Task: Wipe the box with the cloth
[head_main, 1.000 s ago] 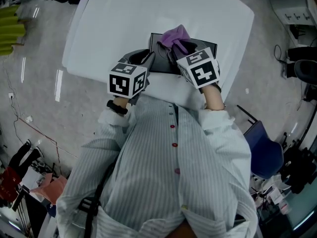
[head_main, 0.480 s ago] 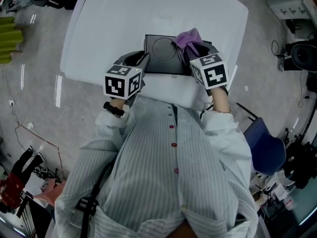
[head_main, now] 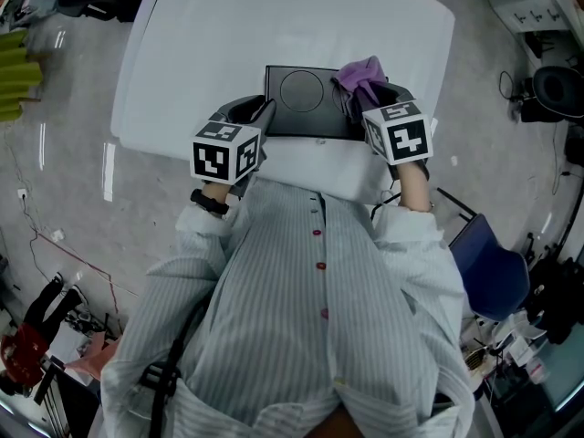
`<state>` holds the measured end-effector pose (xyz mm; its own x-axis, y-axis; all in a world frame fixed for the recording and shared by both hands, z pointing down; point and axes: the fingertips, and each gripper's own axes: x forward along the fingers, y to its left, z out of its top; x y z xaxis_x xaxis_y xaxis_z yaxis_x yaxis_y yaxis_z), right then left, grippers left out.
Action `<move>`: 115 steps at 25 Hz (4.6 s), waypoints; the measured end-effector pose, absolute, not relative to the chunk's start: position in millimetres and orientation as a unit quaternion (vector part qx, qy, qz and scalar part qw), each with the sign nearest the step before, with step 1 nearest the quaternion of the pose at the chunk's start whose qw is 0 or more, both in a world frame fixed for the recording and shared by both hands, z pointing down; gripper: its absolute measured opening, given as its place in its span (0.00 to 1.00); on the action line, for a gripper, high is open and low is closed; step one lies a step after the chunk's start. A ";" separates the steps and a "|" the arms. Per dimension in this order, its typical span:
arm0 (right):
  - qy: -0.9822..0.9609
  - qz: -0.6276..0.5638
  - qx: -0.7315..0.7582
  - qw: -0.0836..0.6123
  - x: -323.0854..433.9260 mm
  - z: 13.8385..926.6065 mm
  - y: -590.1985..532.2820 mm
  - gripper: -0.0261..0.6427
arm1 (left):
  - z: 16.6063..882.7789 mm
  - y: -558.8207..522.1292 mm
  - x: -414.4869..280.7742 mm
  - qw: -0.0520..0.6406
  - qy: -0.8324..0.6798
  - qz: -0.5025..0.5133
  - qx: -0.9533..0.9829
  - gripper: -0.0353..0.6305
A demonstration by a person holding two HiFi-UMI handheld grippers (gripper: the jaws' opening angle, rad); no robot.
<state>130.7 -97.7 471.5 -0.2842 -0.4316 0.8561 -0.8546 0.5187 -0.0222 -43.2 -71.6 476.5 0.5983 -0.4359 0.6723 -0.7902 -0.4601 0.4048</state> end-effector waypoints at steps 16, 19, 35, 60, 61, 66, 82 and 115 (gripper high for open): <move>-0.756 0.241 0.425 0.435 122.3 458.0 -93.9 0.14 | 477.9 -71.0 -41.6 0.357 -0.377 0.244 0.819 0.16; -0.786 0.234 0.399 0.409 85.9 443.6 -94.5 0.14 | 478.7 -72.0 -42.7 0.356 -0.379 0.244 0.819 0.16; -0.835 0.244 0.277 0.409 -30.5 469.2 -87.6 0.14 | 479.1 -73.9 -47.4 0.364 -0.376 0.232 0.820 0.16; -0.818 0.240 0.289 0.435 11.2 477.4 -77.9 0.13 | 479.0 -72.9 -47.6 0.360 -0.375 0.231 0.822 0.16; -0.817 0.241 0.292 0.435 14.1 477.4 -77.7 0.13 | 479.0 -73.1 -47.5 0.360 -0.375 0.231 0.823 0.16; -0.812 0.243 0.300 0.438 27.6 475.8 -74.7 0.13 | 478.7 -73.0 -47.5 0.356 -0.376 0.234 0.823 0.16; -0.772 0.256 0.365 0.454 108.4 478.4 -62.1 0.13 | 479.3 -72.5 -47.1 0.348 -0.377 0.239 0.824 0.16; -0.858 0.239 0.254 0.376 -6.7 428.8 -38.0 0.14 | 477.2 -73.7 -44.3 0.366 -0.385 0.216 0.819 0.16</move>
<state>-6.7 -38.0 428.8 -0.5877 -0.2571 0.7672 -0.6161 0.7567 -0.2184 -44.3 -73.7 477.2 0.6100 -0.4732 0.6356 -0.7892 -0.4348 0.4336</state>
